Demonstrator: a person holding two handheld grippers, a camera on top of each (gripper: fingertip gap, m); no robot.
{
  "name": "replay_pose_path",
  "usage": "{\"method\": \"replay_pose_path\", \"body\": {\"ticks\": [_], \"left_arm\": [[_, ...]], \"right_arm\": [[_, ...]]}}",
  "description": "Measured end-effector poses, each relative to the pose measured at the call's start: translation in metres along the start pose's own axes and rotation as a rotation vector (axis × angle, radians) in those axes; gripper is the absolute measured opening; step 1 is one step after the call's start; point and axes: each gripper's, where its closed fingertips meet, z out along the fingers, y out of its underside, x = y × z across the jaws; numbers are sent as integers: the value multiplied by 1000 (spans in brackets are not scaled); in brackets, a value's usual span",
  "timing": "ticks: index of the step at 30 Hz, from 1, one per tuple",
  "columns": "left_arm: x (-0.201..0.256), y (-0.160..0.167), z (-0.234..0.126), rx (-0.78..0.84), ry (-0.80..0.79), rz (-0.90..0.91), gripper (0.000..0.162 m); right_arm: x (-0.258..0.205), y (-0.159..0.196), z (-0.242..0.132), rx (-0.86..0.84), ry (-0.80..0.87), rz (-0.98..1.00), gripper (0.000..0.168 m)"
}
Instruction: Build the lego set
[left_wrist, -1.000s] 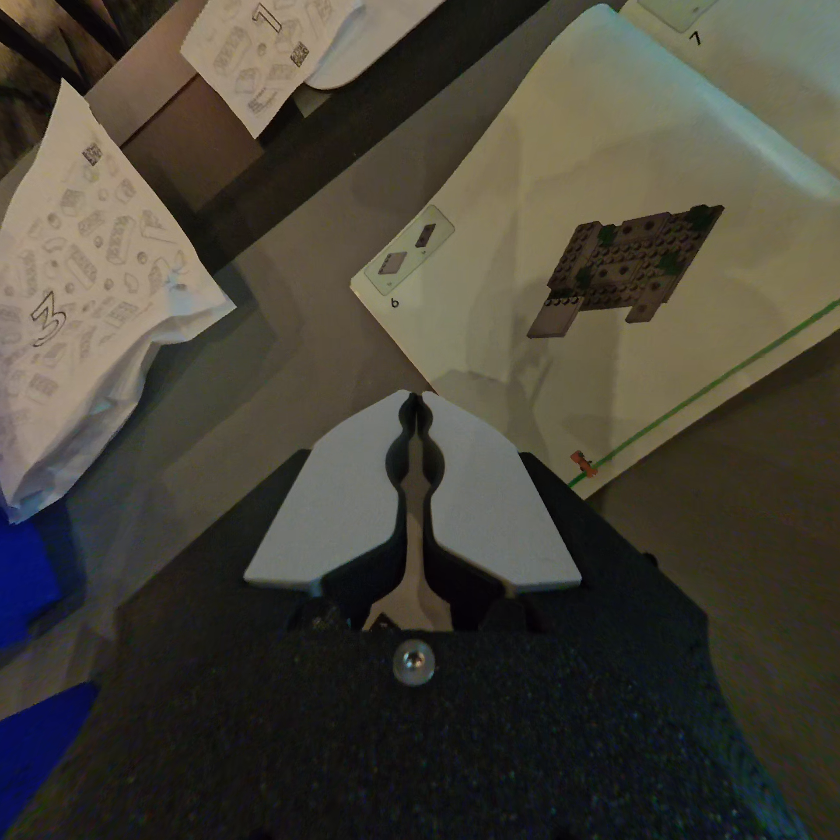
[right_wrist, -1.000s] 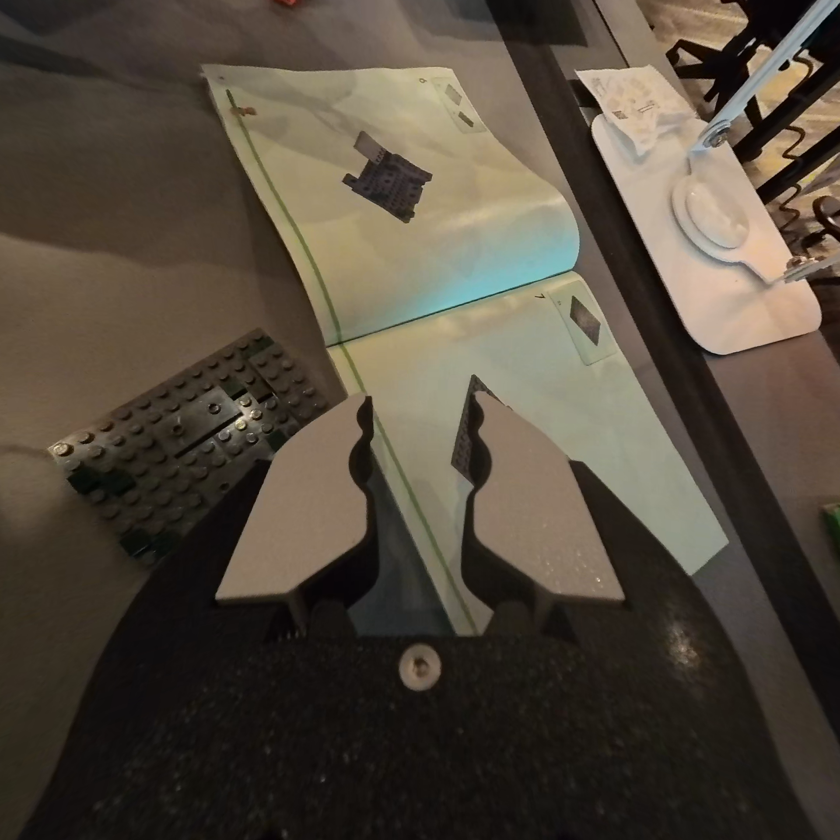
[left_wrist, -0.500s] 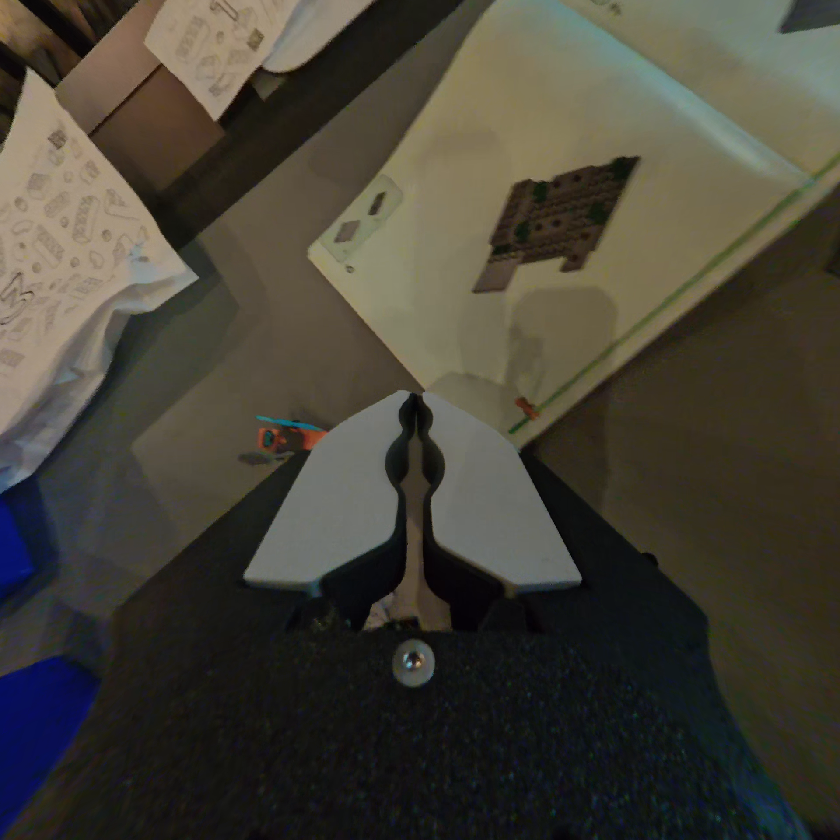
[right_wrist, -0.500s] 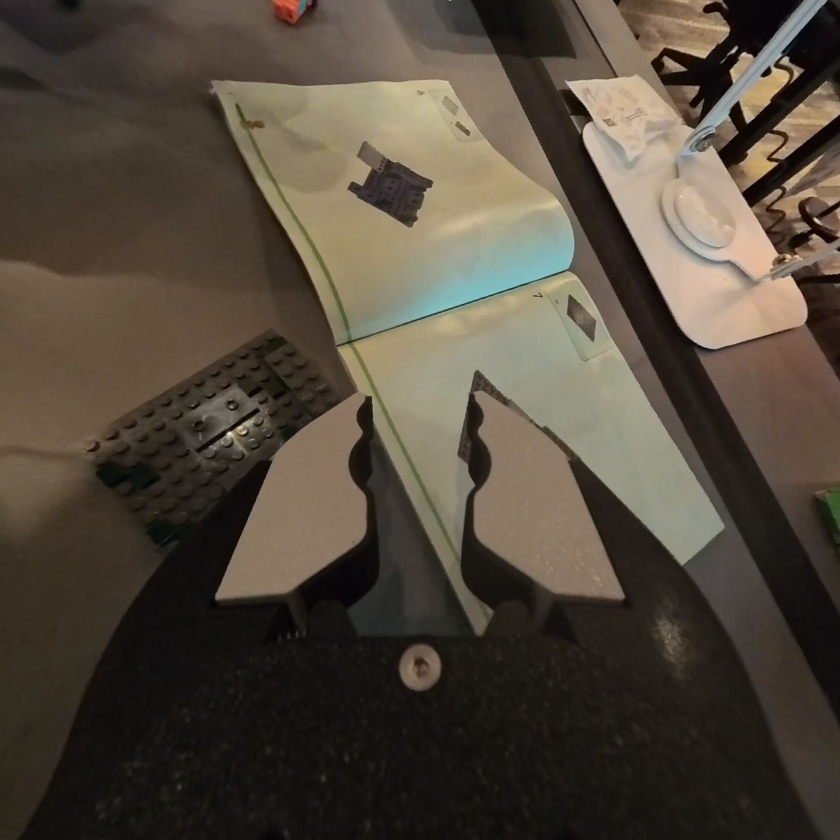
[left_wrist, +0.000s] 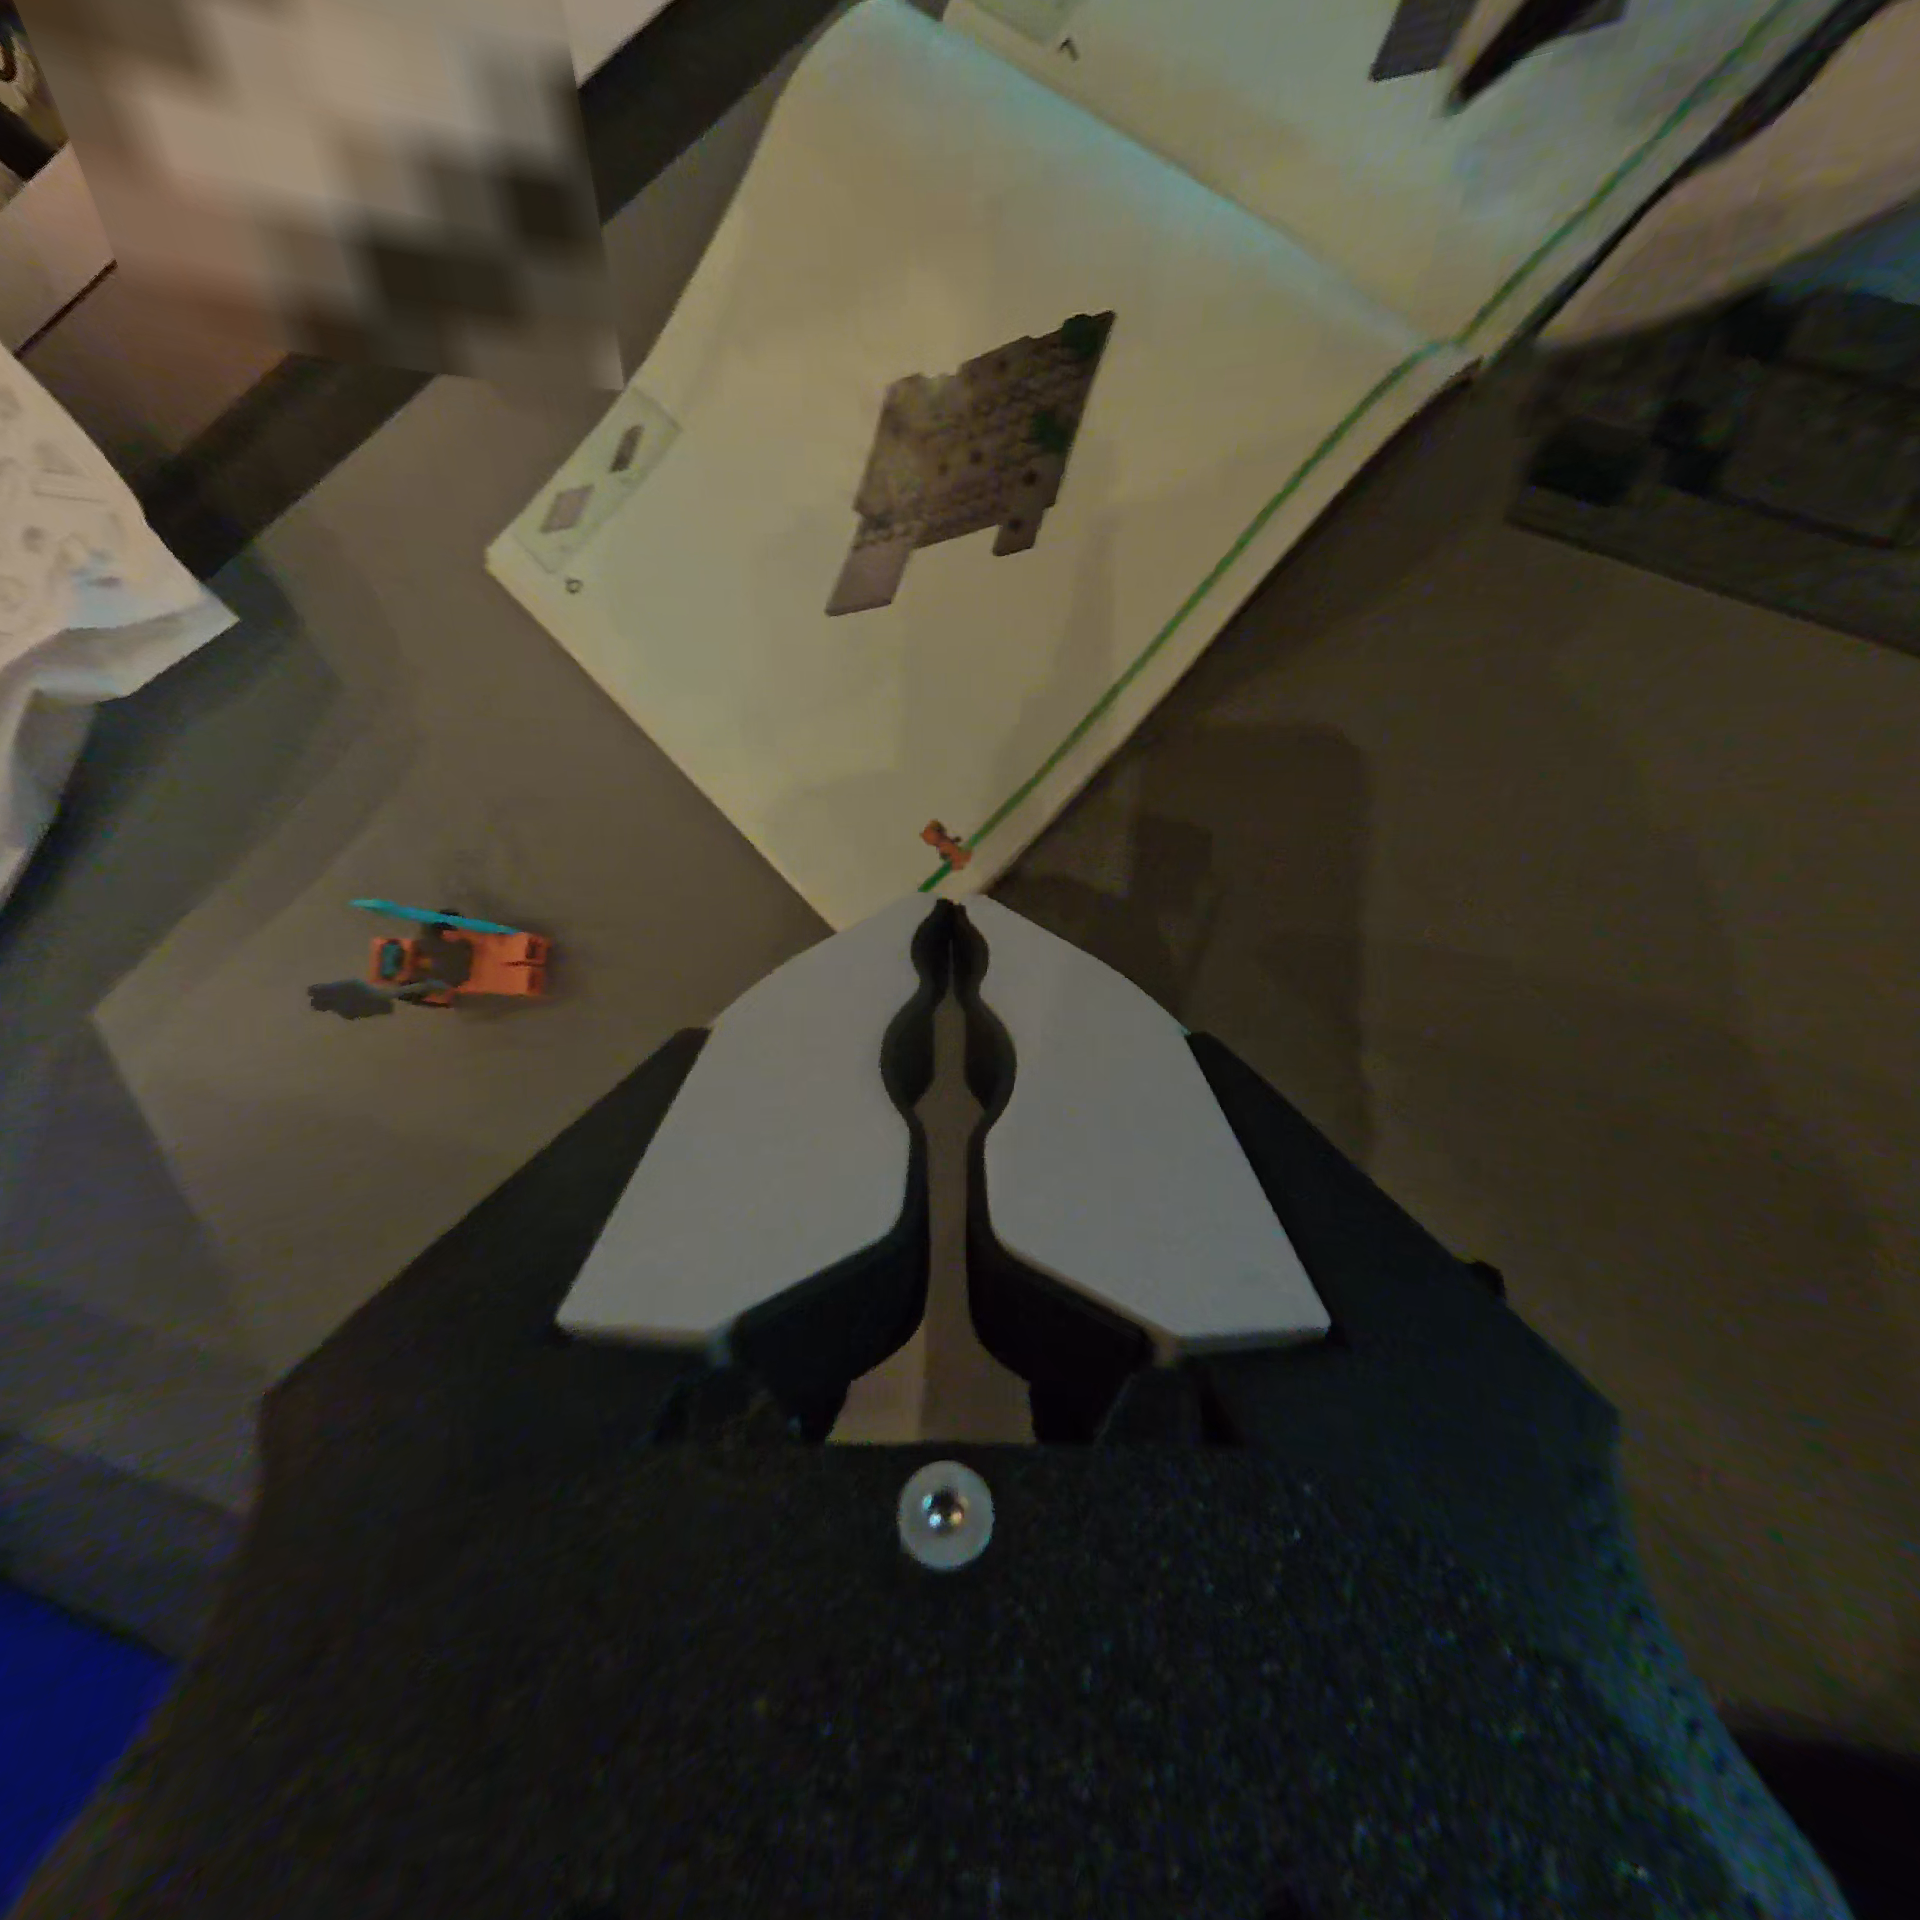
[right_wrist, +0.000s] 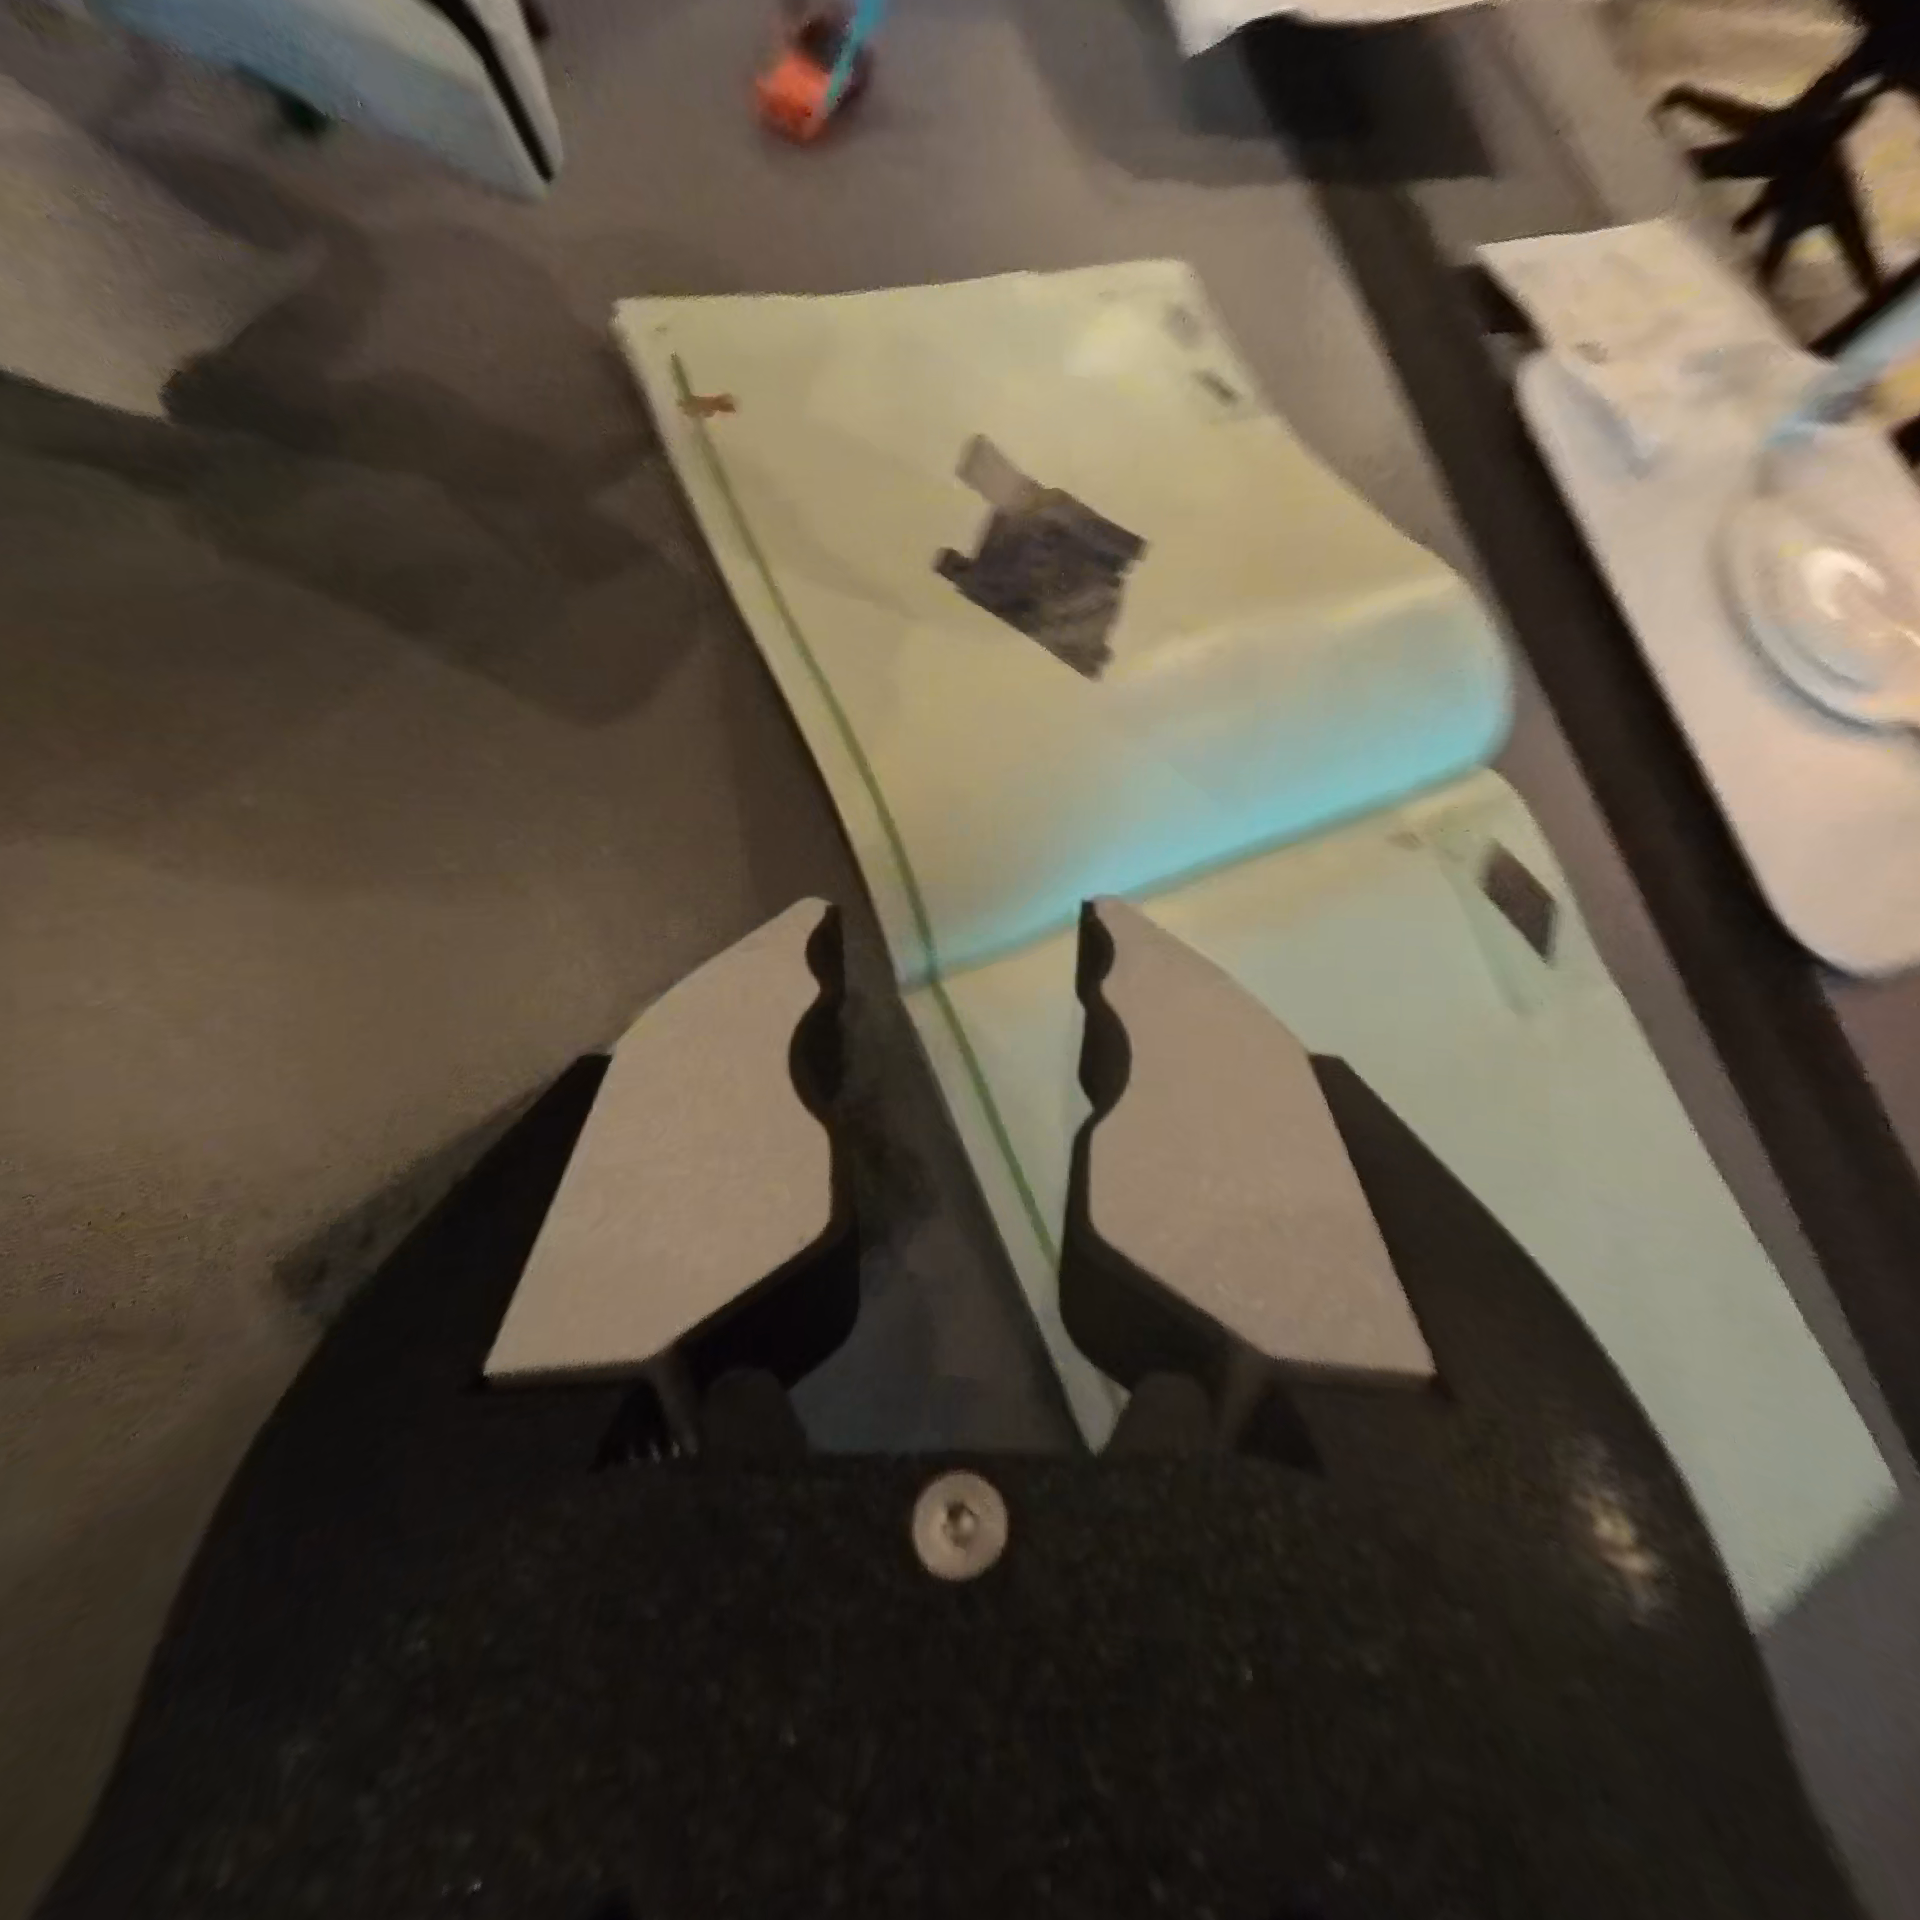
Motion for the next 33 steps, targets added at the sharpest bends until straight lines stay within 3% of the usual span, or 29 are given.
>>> {"method": "replay_pose_path", "body": {"ticks": [9, 15, 21, 26, 28, 29, 33], "left_arm": [[6, 7, -11, 28, 6, -18, 0], [5, 9, -17, 49, 4, -36, 0], [3, 5, -20, 91, 10, -71, 0], [15, 3, -26, 120, 14, -57, 0], [24, 5, -30, 136, 25, -61, 0], [29, 6, -33, 143, 29, -63, 0], [51, 14, -46, 175, 23, -79, 0]], "right_arm": [[2, -12, 39, -77, -15, -51, 26], [3, -22, 50, -77, -32, -44, 28], [-7, -37, 11, 58, -25, 10, 34], [-18, -23, -43, 172, 29, 113, 34], [-25, -12, -59, 209, 52, 160, 20], [-29, -7, -65, 224, 64, 170, 3], [-39, 6, -81, 264, 114, 180, 0]]}}
